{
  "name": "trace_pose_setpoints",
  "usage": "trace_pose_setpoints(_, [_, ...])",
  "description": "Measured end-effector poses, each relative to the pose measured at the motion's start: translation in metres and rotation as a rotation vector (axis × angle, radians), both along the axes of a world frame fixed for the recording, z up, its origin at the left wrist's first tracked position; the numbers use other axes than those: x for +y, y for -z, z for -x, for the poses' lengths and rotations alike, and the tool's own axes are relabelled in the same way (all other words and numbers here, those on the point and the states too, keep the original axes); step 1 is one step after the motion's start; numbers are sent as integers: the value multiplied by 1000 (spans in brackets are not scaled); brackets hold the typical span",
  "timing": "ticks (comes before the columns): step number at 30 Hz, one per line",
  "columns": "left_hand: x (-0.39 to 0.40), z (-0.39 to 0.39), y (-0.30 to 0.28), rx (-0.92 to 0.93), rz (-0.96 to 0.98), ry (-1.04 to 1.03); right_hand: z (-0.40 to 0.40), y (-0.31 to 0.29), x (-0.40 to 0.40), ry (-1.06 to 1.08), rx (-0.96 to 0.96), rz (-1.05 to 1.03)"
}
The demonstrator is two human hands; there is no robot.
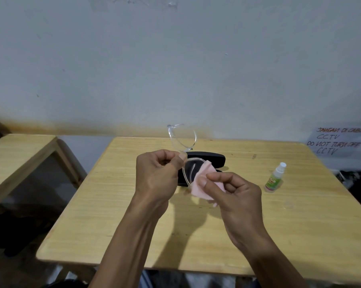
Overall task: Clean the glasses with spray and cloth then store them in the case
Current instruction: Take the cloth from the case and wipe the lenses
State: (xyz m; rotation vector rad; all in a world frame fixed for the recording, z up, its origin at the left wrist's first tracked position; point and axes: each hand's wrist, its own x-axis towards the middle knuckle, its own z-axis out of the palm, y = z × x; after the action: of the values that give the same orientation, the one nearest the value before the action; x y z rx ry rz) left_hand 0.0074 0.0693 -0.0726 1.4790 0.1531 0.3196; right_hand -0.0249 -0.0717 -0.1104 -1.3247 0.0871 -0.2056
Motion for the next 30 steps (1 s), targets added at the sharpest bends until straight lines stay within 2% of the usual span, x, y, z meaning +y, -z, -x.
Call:
trace_pose_setpoints(7, [11, 2, 3, 6, -45, -10, -3, -8, -11, 89, -62, -1])
trace_pose_setpoints(11, [22, 8, 6, 2, -162, -1, -5, -12, -19, 87, -76, 68])
trace_pose_setpoints(15, [45, 24, 5, 28, -464, 11, -3, -10, -24, 109, -74, 81])
trace_pose_setpoints(19, [72, 44, 4, 63, -1011, -19, 1, -4, -30, 128, -75, 67])
trace_pose_setpoints(22, [88, 48, 15, 64, -1330, 28, 5, 1, -35, 142, -77, 59])
trace_pose_setpoints(25, [94, 45, 34, 113, -1495, 110, 8, 4, -39, 144, -69, 44])
trace_pose_setpoints(30, [93, 38, 56, 106, -1600, 180, 13, 10, -39, 139, -53, 23])
